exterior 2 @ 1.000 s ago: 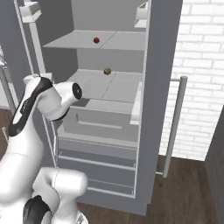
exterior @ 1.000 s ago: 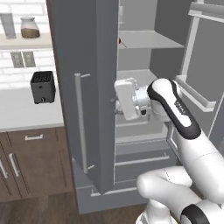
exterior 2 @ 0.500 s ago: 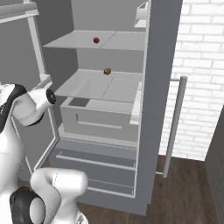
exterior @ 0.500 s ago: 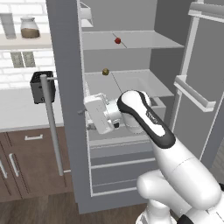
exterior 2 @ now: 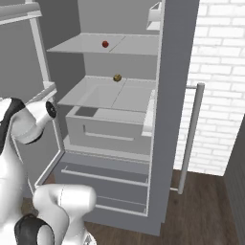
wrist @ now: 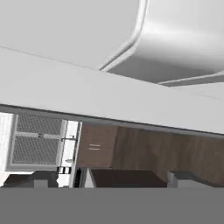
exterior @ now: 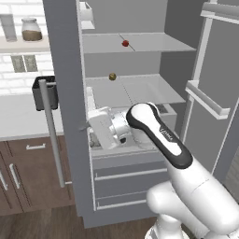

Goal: Take the strawberry from the fridge and place it on top of the pancake, located on the dining counter.

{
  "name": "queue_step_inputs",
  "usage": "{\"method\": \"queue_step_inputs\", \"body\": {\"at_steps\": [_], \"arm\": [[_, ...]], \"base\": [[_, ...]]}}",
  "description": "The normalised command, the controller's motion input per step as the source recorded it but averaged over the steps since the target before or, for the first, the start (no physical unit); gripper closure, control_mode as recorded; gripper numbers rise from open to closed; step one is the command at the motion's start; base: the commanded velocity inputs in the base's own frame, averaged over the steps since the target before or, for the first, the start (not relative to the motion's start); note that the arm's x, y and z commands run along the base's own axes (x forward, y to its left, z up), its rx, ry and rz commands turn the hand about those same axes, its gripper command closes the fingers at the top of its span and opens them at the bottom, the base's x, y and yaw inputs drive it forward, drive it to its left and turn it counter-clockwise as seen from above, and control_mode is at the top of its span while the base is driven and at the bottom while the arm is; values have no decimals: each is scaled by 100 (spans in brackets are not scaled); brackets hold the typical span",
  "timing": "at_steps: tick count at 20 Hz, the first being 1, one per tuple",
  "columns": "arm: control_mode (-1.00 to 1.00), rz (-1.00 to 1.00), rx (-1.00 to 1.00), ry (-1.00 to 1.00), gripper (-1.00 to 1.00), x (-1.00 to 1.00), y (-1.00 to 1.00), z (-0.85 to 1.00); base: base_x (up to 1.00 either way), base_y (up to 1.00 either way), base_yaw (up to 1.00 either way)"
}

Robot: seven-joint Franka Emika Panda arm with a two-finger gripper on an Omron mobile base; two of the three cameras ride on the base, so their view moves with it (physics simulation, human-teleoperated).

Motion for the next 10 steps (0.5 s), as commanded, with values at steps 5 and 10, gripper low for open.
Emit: {"method": "queue_step_inputs", "body": {"at_steps": [5, 10], "arm": [[-100, 0, -1, -8, -100, -76, -76, 4], [-100, -1, -22, -16, -100, -36, -66, 13]], "base": [[0, 0, 0], [0, 0, 0]]}}
